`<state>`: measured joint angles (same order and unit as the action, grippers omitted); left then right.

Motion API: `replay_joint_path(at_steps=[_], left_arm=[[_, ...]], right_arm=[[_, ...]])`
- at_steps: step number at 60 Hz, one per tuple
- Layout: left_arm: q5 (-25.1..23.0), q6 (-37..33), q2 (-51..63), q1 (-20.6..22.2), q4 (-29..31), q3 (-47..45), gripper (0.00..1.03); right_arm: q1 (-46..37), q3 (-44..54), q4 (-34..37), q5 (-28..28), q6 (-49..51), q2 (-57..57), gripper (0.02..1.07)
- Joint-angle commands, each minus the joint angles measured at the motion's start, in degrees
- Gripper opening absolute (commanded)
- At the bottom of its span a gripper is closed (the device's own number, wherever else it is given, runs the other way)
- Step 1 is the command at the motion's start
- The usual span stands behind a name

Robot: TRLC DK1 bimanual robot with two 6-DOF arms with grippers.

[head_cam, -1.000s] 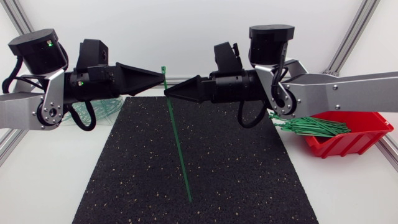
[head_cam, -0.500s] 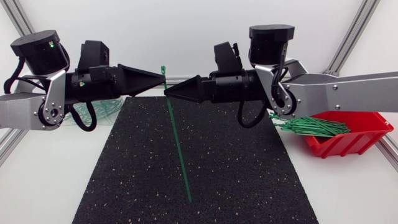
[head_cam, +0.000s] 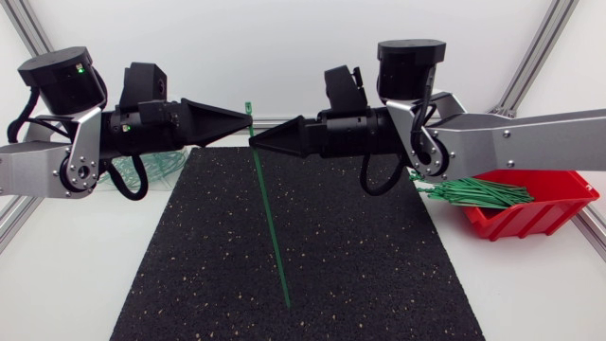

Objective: Take a green cable tie from the red box, thread the tail through the head to close it, then place it in the transparent bin on the left.

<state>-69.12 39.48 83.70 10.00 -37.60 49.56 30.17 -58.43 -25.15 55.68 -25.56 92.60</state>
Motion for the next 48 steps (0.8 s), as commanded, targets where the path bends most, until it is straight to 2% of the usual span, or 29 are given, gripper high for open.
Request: replay_joint_path(at_steps=[1, 24, 32, 35, 36, 38, 40, 42, 43, 48], left_arm=[[-0.22, 1.82, 0.59, 0.72, -1.51, 0.54, 0.04], [-0.31, 2.0, -1.35, 1.51, -1.68, 0.01, 0.04], [-0.4, 2.62, -2.05, 1.43, -1.68, -0.17, 0.04], [-0.66, 2.88, -2.49, 1.07, -1.51, -0.25, 0.04], [-0.75, 2.97, -2.75, 0.72, -1.51, -0.25, 0.04], [-1.19, 3.23, -3.28, 0.46, -1.42, -0.25, 0.04], [-1.19, 3.23, -3.9, 0.11, -1.24, -0.34, 0.04], [-1.28, 3.49, -4.51, -0.6, -1.07, -0.34, 0.04], [-1.37, 3.58, -4.51, -0.68, -0.98, -0.25, 0.04], [-1.54, 3.67, -5.21, -1.3, -0.1, -0.34, 0.04]], right_arm=[[0.76, 0.43, -0.43, 0.04, -1.68, 1.27, 0.08], [1.91, -0.36, 0.98, -0.05, -1.33, 0.13, 0.08], [0.06, -1.51, 5.11, 0.92, 1.74, -0.4, 0.09], [-0.47, -2.12, 8.27, 0.92, 4.03, -0.84, 0.22], [-0.64, -2.21, 9.15, 0.92, 4.64, -1.1, 0.3], [-0.91, -2.56, 10.38, 0.92, 5.79, -1.37, 0.46], [-0.91, -3.18, 12.84, 1.01, 7.9, -1.37, 0.7], [-0.91, -3.44, 15.39, 1.01, 10.27, -1.37, 0.87], [-0.91, -3.62, 16.27, 1.01, 11.15, -1.45, 0.91], [-0.91, -4.67, 20.93, 0.92, 15.45, -1.45, 0.92]])
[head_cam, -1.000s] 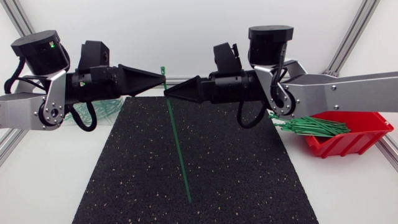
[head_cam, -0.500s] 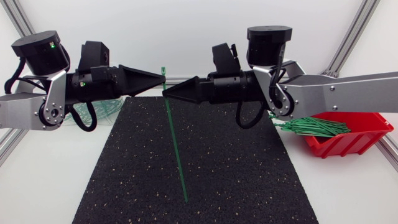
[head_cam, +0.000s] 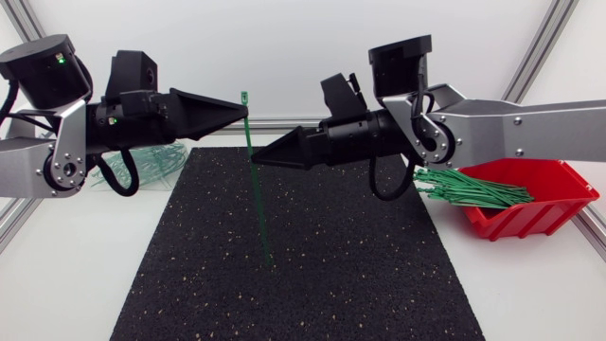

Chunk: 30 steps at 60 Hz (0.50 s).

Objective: Take a green cable tie from the red box, thread the tail through the head to close it, then place it in the transparent bin on the left.

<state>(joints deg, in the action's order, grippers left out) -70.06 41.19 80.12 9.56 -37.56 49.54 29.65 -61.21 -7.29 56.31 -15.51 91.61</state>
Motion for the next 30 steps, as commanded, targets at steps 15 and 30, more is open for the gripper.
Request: replay_joint_path(at_steps=[15, 30], left_arm=[[-0.87, -0.58, -1.1, -3.15, 2.4, -0.94, 0.03], [4.41, -25.02, 1.62, -4.55, 19.98, 1.79, 0.04]], right_arm=[[-3.37, -7.26, 20.82, -4.11, 22.36, 0.5, 0.92], [-5.39, -7.87, 29.26, -13.51, 35.99, 1.73, 0.91]])
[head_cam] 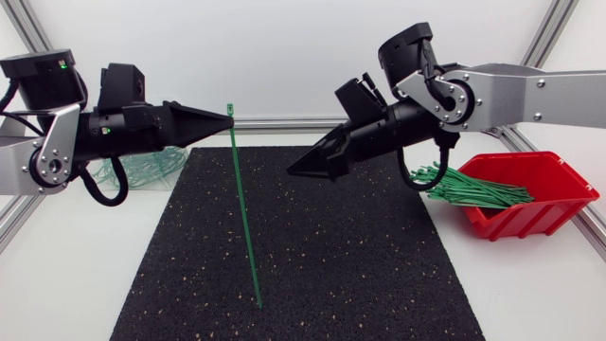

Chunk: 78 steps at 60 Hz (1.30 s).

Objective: Take a green cable tie from the red box, thread the tail through the head to close it, then place it in the transparent bin on the left.

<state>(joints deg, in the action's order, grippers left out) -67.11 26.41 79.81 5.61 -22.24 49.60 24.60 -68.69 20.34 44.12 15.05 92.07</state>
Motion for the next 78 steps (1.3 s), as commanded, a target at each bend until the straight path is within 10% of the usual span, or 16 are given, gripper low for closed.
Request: replay_joint_path(at_steps=[1, 24, 50, 78], left_arm=[[1.98, -13.49, 2.63, -0.68, 8.0, 2.78, 0.04], [6.99, -31.95, 4.92, 3.27, 25.67, 9.63, 0.04], [6.2, -27.29, 14.41, 7.84, 37.27, 21.94, 0.04], [6.38, -26.77, 21.97, 9.6, 40.43, 29.5, 0.04]], right_arm=[[-0.34, -0.05, 1.99, -2.37, 6.57, 1.0, 0.91], [4.49, 6.63, 3.74, -27.51, 22.57, -7.17, 1.03], [11.44, 9.97, 9.72, -45.26, 32.32, -9.02, 1.03], [18.2, 25.09, -19.63, -55.72, 51.84, -13.5, 1.03]])
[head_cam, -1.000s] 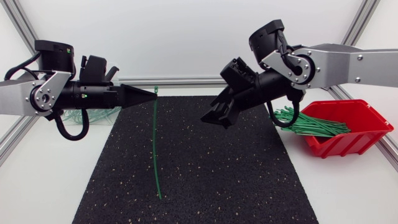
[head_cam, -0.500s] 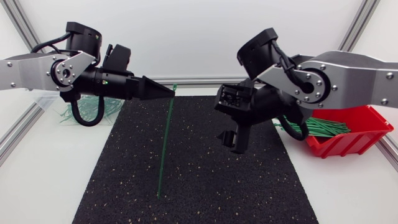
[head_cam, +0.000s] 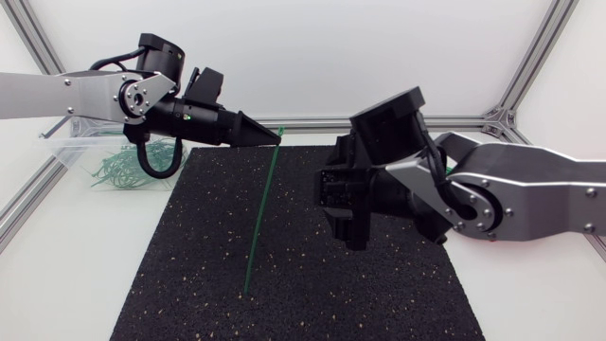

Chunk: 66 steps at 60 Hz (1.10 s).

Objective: Take a green cable tie from the red box, thread the tail through the head to close it, then place it in the transparent bin on the left.

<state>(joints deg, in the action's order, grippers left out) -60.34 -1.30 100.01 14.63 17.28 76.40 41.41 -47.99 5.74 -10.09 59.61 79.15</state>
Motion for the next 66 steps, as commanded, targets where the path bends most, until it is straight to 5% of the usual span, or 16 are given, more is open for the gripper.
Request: replay_joint_path(at_steps=[1, 12, 50, 66], left_arm=[[-0.4, 0.86, 2.12, 0.57, 1.27, 2.96, 0.04], [-0.48, 0.95, 3.44, 0.04, 1.35, 3.14, 0.04], [-0.84, 1.04, 3.62, 0.31, 4.87, 3.14, 0.04], [-0.92, 1.04, 3.97, -0.04, 5.31, 3.23, 0.04]], right_arm=[[1.92, 5.18, -6.62, -1.95, 8.32, -0.58, 1.03], [7.28, 12.3, -22.88, -4.24, 19.93, 1.44, 1.03], [14.93, 14.68, -37.55, -0.37, 34.69, 15.94, 1.02], [15.63, 14.15, -41.95, 2.62, 39.0, 20.69, 0.86]])
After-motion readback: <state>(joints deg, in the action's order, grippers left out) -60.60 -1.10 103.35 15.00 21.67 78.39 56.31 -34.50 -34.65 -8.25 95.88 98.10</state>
